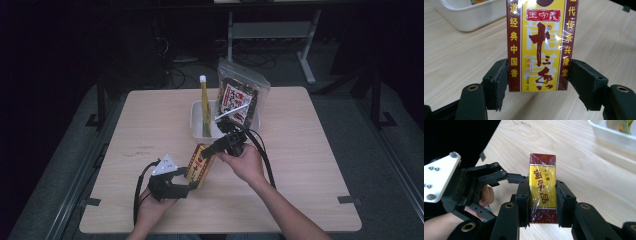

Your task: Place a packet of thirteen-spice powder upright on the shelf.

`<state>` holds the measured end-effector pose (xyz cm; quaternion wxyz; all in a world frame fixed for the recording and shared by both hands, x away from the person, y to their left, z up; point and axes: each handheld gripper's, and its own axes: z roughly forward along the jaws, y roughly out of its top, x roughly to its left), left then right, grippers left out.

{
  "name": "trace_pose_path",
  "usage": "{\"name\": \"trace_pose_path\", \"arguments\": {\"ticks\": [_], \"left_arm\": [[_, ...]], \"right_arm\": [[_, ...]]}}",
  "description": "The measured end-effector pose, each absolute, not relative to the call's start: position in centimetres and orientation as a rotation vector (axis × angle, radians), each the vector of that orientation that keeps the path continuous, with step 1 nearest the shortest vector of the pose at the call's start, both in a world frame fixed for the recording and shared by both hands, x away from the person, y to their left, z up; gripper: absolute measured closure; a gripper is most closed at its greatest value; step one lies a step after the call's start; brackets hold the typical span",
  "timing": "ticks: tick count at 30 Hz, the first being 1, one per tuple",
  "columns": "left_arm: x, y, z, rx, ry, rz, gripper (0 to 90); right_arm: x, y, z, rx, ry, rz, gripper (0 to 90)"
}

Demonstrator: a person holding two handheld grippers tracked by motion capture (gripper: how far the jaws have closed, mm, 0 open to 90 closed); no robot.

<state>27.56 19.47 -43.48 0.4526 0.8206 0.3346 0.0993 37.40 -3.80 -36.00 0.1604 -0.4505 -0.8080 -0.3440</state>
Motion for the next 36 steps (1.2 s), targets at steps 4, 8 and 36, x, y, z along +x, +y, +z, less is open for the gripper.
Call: {"name": "trace_pose_path", "arguments": {"ticks": [4, 8, 36], "left_arm": [[27.6, 20.3, -43.3, 2.008, 0.858, 0.263, 29.1], [27.7, 21.0, -43.3, 1.984, 0.892, 0.271, 28.0], [28.5, 22.8, -43.8, 1.958, 0.964, 0.285, 27.5]], "right_arm": [[37.4, -2.5, -34.7, -1.347, -2.433, -0.932, 67.8], [37.6, -1.3, -33.6, -1.395, -2.498, -0.921, 67.7], [41.8, 3.5, -27.5, -1.798, -2.602, -0.890, 67.7]]}}
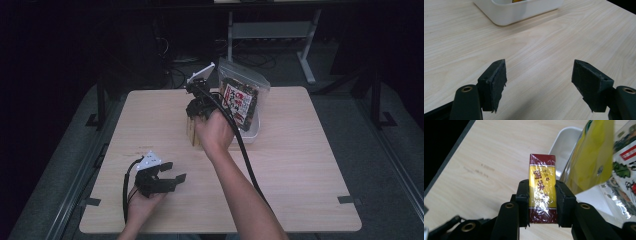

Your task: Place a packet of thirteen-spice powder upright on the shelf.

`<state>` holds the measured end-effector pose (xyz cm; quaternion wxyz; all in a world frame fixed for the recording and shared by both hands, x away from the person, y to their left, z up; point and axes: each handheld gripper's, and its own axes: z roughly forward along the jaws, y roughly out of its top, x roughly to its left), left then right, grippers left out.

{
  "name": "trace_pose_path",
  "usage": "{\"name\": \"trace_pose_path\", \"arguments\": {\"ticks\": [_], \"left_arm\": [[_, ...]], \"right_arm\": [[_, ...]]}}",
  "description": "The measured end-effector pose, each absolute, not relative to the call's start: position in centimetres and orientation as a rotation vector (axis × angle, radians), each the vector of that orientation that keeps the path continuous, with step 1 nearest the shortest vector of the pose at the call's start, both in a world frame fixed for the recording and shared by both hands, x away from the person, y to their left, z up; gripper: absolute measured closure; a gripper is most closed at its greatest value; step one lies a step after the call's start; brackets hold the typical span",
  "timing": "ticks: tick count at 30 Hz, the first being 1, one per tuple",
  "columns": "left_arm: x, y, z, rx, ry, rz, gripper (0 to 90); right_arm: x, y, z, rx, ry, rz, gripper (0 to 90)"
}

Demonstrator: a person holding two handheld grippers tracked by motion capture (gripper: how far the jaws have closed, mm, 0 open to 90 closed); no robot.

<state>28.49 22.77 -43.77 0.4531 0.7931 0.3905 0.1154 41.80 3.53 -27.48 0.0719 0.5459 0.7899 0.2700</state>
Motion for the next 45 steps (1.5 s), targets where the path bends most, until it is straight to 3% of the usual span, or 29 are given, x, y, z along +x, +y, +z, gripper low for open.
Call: {"name": "trace_pose_path", "arguments": {"ticks": [18, 45], "left_arm": [[28.4, 22.7, -43.7, 1.956, 0.959, 0.284, 27.8], [28.1, 22.7, -43.6, 1.953, 0.948, 0.284, 28.7]], "right_arm": [[43.1, 4.0, -26.4, 1.732, 2.188, 0.792, 67.7], [44.0, 5.8, -29.6, 1.737, 2.061, 0.736, 67.3]]}}
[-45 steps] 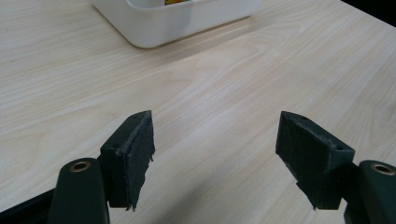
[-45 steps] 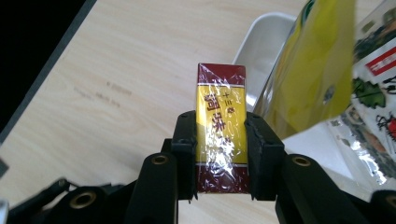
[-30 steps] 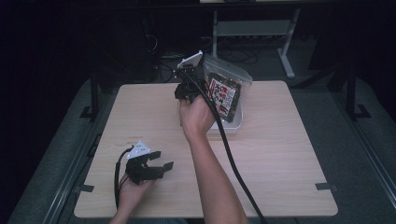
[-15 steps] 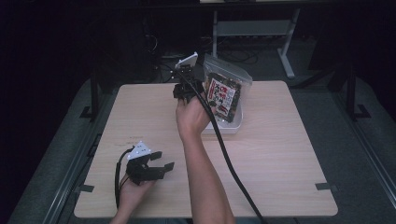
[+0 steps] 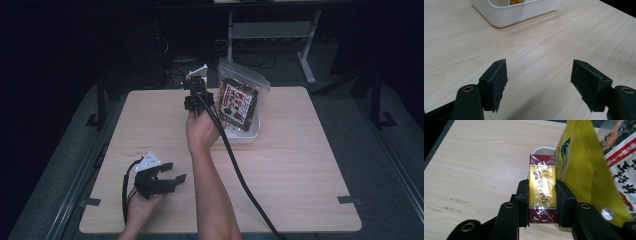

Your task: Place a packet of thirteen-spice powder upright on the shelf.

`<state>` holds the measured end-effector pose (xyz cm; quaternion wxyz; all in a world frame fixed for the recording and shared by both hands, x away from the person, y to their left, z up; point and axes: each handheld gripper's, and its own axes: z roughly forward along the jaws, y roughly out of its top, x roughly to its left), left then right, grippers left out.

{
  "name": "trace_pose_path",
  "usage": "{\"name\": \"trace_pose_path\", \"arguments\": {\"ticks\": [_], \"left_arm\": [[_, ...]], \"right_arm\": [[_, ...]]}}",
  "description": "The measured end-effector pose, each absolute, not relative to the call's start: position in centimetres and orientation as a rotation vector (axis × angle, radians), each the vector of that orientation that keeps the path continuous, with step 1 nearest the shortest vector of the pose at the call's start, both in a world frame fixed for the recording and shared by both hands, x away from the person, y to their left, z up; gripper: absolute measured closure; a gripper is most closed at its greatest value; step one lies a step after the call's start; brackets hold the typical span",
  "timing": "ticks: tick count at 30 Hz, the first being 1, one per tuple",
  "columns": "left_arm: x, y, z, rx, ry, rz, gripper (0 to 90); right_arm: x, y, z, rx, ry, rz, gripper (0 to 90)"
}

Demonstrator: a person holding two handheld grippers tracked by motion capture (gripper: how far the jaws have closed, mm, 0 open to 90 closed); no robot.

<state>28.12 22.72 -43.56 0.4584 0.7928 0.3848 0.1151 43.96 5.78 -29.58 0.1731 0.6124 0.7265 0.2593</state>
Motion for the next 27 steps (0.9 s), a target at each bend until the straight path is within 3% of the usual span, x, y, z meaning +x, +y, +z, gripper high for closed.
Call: {"name": "trace_pose_path", "arguments": {"ticks": [27], "left_arm": [[28.1, 22.7, -43.4, 1.946, 0.943, 0.283, 29.7]], "right_arm": [[44.4, 6.4, -30.9, 1.727, 2.018, 0.848, 64.3]]}}
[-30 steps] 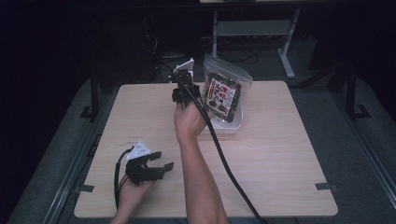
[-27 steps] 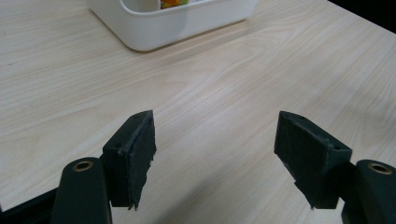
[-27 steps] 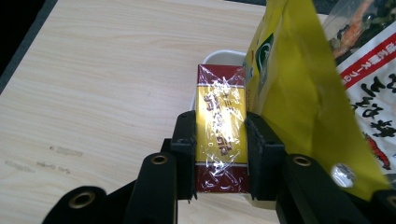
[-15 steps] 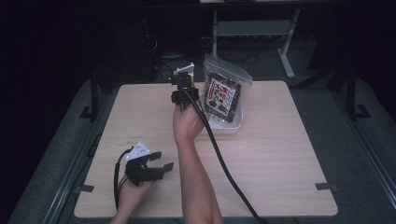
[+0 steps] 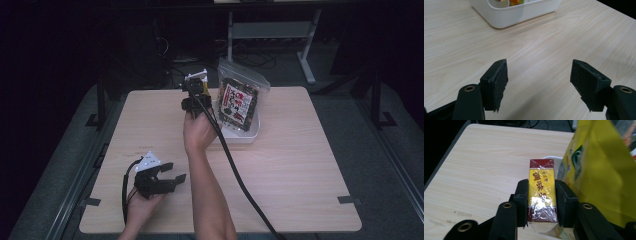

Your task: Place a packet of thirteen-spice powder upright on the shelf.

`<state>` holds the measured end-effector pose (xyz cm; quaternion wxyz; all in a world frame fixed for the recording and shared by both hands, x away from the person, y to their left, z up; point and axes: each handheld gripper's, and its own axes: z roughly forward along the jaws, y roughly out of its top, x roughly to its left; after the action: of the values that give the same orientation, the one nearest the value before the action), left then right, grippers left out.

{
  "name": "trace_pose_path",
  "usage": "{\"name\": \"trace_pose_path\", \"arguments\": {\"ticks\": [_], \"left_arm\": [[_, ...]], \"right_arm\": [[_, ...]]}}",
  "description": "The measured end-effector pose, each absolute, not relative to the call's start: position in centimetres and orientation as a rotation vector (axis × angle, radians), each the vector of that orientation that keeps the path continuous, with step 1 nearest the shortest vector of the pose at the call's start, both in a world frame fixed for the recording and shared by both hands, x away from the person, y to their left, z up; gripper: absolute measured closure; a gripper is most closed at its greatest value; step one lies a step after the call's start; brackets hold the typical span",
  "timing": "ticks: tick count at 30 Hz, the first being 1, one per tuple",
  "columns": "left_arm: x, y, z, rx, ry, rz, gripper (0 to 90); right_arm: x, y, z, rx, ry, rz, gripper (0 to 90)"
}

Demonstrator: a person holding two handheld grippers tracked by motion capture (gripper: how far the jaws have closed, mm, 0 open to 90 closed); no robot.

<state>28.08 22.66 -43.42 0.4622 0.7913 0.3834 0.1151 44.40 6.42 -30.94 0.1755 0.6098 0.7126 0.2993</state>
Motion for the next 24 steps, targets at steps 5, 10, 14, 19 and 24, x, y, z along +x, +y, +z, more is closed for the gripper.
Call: {"name": "trace_pose_path", "arguments": {"ticks": [5, 10, 14, 19, 24], "left_arm": [[28.0, 22.6, -43.4, 1.944, 0.945, 0.283, 29.8], [28.1, 22.8, -43.4, 1.940, 0.944, 0.286, 30.0], [28.1, 22.8, -43.3, 1.939, 0.945, 0.285, 30.1], [28.1, 22.8, -43.3, 1.935, 0.946, 0.284, 30.1], [28.1, 22.8, -43.3, 1.937, 0.945, 0.282, 30.2]], "right_arm": [[44.6, 6.6, -31.5, 1.721, 2.055, 0.825, 63.6], [44.6, 6.5, -31.6, 1.710, 2.022, 0.828, 66.3], [44.9, 6.4, -31.8, 1.717, 1.998, 0.845, 66.9], [45.4, 6.3, -31.9, 1.731, 1.980, 0.861, 67.2], [45.7, 6.3, -32.0, 1.725, 1.957, 0.877, 67.2]]}}
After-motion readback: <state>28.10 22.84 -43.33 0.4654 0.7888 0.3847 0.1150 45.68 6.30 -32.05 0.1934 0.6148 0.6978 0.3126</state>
